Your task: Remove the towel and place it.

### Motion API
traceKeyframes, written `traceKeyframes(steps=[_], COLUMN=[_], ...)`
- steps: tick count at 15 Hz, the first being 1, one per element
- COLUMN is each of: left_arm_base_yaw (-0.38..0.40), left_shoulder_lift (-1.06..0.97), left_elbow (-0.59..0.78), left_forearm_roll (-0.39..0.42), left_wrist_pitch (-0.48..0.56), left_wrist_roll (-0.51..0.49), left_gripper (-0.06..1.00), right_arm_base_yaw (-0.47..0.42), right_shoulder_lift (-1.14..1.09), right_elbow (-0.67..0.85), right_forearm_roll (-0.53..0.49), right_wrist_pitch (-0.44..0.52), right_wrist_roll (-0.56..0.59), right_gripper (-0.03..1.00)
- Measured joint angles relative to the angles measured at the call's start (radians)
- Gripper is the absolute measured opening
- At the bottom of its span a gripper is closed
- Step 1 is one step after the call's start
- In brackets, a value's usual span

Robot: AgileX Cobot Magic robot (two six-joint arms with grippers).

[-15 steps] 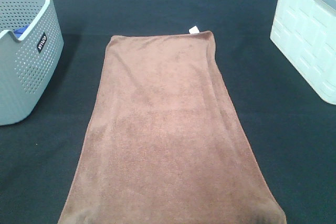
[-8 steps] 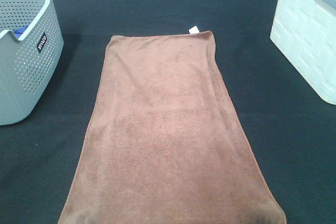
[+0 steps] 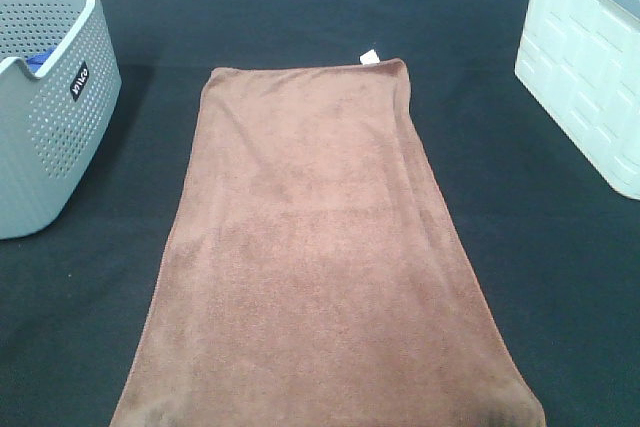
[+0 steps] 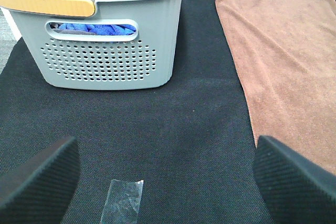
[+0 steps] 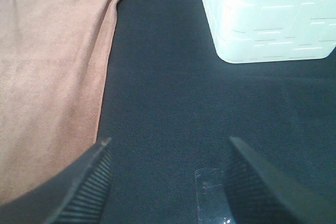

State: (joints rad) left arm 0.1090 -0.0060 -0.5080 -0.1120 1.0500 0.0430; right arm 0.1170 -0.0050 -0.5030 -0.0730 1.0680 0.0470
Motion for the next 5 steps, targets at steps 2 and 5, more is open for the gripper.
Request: traceKeyframes(steps=[2,5], left_arm_base_yaw=[0.000,0.000], left_shoulder_lift=[0.000,0.000], left_elbow=[0.000,0.000], left_forearm_roll=[0.000,0.000], left_wrist_pitch=[0.000,0.000], left_wrist_roll=[-0.001,-0.001], left_gripper=[0.84,0.84], right_arm_base_yaw=[0.000,0.000], right_shoulder_lift=[0.000,0.000], right_elbow=[0.000,0.000], right_forearm_roll=[0.000,0.000], right_wrist_pitch=[0.000,0.000], right_wrist_roll=[0.000,0.000], right_gripper=[0.60,0.60])
